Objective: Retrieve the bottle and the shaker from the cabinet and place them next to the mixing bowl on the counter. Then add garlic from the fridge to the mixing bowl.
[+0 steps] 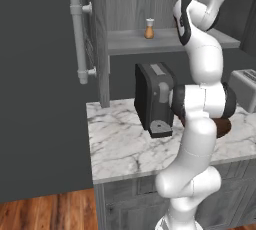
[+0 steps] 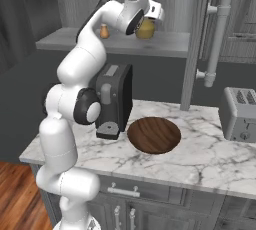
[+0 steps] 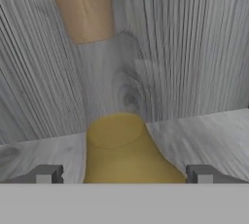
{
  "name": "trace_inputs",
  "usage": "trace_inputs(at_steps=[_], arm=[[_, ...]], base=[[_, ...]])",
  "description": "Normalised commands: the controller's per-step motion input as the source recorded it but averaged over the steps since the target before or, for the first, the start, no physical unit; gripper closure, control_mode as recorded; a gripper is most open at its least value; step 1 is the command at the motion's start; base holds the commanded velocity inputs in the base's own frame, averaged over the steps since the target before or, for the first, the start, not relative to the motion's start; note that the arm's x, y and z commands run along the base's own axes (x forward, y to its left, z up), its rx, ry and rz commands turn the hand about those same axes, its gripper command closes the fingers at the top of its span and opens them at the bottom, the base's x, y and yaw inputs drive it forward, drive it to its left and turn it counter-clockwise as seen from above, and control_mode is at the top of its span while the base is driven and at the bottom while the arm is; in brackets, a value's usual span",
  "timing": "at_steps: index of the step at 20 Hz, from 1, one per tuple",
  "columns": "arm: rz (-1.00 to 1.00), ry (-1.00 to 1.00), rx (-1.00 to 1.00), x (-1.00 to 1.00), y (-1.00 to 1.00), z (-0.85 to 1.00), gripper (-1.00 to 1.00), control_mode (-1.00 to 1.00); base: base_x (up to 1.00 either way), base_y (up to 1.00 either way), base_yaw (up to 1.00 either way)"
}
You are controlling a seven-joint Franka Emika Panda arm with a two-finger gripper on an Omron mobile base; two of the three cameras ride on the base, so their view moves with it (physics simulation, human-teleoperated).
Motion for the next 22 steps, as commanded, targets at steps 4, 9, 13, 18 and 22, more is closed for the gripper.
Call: trace_inputs(at_steps=[4, 9, 13, 18, 22], arm=[[0.00, 0.00, 0.00, 0.00, 0.00, 0.00, -1.00, -1.00], [0.00, 0.00, 0.00, 0.00, 0.00, 0.00, 1.00, -1.00], [0.00, 0.00, 0.00, 0.00, 0.00, 0.00, 1.00, -1.00], [0.00, 0.00, 0.00, -0.04, 0.00, 0.00, 1.00, -1.00], [0.00, -0.03, 0.00, -0.57, 0.00, -0.01, 1.00, -1.00]], base=[[0.00, 0.00, 0.00], [0.00, 0.00, 0.00], [0.00, 0.00, 0.00], [0.00, 0.00, 0.00], [0.00, 0.00, 0.00]])
